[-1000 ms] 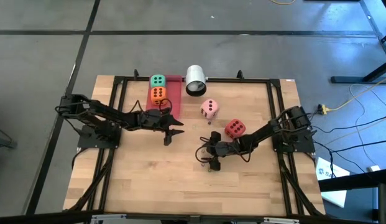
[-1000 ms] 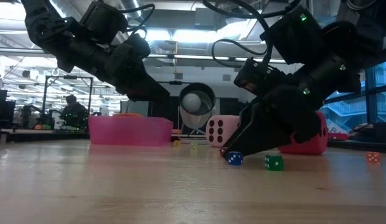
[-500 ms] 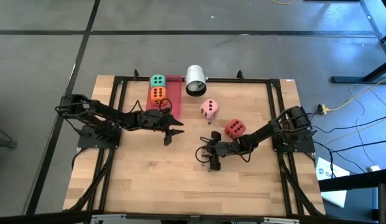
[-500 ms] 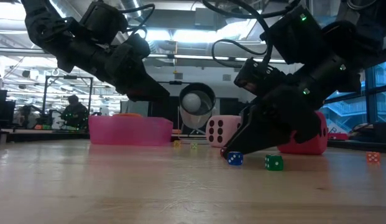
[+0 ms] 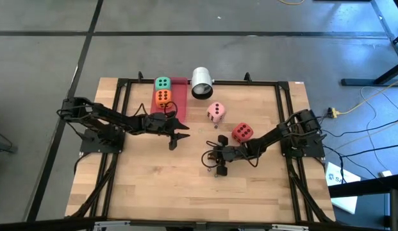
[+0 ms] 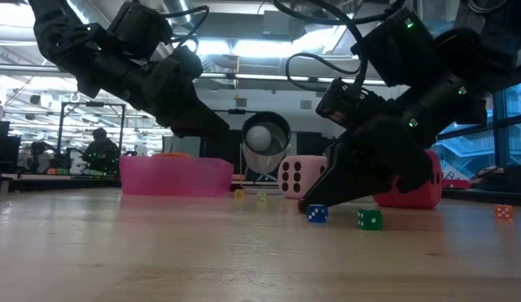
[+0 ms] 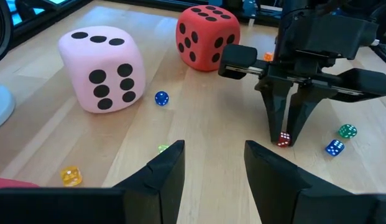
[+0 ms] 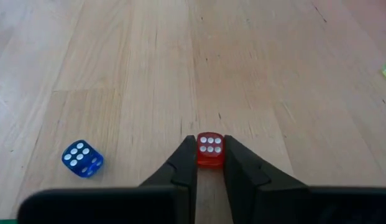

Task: Pick & Place Dice
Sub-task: Put the small red dice into the red bin

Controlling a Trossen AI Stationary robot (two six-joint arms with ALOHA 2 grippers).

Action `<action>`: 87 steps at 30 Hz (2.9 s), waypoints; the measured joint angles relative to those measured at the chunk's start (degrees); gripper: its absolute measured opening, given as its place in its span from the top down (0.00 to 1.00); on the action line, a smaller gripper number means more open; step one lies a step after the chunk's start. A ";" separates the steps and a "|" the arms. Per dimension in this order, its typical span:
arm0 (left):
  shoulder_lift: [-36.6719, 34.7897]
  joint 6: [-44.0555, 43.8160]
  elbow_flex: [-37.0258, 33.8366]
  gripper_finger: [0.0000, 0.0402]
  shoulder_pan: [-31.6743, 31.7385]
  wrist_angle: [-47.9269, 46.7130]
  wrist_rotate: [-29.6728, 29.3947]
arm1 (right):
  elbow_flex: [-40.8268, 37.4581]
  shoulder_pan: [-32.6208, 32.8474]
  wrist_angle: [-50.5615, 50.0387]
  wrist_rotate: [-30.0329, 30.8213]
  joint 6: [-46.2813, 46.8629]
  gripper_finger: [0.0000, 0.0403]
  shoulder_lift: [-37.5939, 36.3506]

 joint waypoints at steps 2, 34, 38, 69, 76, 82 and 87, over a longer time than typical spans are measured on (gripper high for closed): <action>0.00 -0.35 0.00 0.61 0.00 0.02 0.00 | -0.01 -0.01 -0.06 -0.13 -0.01 0.88 -0.25; 0.65 -32.96 -0.02 0.43 -0.47 22.37 1.29 | 7.71 -0.36 -13.55 16.60 -35.41 0.88 -22.17; 1.79 -35.47 0.09 0.45 -1.83 22.81 1.14 | 8.68 -1.36 -12.17 15.15 -37.55 0.88 -22.17; 8.92 -33.57 9.07 0.52 -2.95 21.47 5.96 | 8.72 -4.20 -4.48 10.28 -40.74 0.88 -18.45; 8.92 -33.59 9.07 0.64 -2.95 21.42 5.90 | 8.72 -4.20 -4.49 10.15 -40.76 0.88 -18.45; 8.92 -33.61 9.07 0.77 -2.93 21.27 5.44 | 8.72 -4.19 -4.47 10.09 -40.99 0.88 -18.46; 8.92 -33.10 9.06 0.88 -2.93 21.17 5.53 | 8.72 -4.17 -4.53 10.06 -41.42 0.88 -18.48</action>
